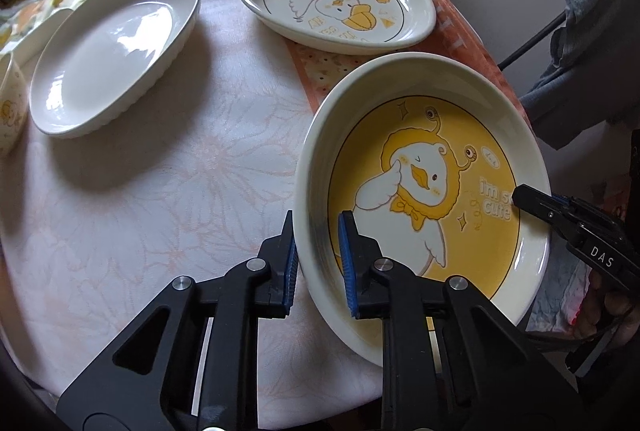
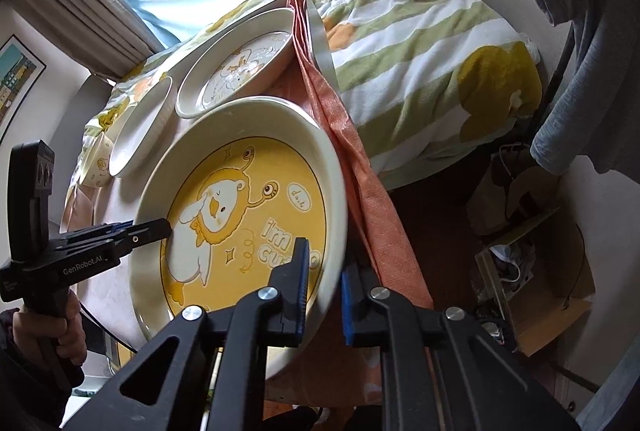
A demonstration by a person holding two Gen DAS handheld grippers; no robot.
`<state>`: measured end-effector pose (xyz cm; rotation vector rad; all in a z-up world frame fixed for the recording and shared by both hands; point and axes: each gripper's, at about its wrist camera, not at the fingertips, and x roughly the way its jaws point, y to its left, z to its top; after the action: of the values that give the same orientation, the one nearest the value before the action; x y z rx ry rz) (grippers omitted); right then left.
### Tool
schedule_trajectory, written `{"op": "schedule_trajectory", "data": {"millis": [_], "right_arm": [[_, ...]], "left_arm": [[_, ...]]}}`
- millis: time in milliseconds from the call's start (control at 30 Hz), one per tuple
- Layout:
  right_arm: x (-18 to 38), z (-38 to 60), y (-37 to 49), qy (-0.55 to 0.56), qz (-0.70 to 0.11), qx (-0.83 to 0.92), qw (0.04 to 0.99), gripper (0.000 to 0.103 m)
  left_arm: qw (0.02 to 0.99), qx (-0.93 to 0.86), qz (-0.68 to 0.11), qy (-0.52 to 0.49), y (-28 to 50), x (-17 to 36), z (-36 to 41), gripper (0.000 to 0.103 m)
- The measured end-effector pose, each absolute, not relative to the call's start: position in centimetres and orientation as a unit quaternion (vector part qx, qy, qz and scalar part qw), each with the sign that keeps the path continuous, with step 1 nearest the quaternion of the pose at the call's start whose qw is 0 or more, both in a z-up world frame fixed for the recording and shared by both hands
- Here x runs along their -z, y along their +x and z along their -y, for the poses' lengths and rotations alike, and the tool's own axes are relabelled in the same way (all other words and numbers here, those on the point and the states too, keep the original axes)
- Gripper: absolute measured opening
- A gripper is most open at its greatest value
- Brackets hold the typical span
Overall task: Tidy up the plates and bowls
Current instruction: 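Reach the left gripper to the rim of the yellow duck plate and close, then carry the yellow duck plate with the left gripper and set it beside the pink bowl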
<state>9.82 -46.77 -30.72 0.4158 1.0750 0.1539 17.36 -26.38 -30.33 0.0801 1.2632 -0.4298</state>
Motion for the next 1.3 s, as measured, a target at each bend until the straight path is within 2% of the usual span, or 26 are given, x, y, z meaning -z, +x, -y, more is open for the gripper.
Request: {"op": "schedule_trajectory", "data": {"millis": [200, 533, 933, 1300], "right_arm": [[30.3, 46.0, 10.1, 0.148, -0.512, -0.073, 0.843, 0.013], [27.8, 44.5, 11.0, 0.123, -0.492, -0.1, 0.856, 0.014], [23.2, 34.3, 11.7, 0.079, -0.466, -0.16, 0.867, 0.014], [25.8, 22.8, 12.2, 0.079, -0.49, -0.202, 0.844, 0.014]], "left_arm": [[0.796, 0.184, -0.575, 0.044, 17.2, 30.1, 27.0, 0.017], [0.826, 0.163, -0.538, 0.033, 16.2, 25.9, 23.9, 0.017], [0.852, 0.099, -0.514, -0.003, 13.3, 21.1, 11.0, 0.017], [0.847, 0.053, -0.529, -0.012, 12.9, 23.6, 0.2, 0.017]]}}
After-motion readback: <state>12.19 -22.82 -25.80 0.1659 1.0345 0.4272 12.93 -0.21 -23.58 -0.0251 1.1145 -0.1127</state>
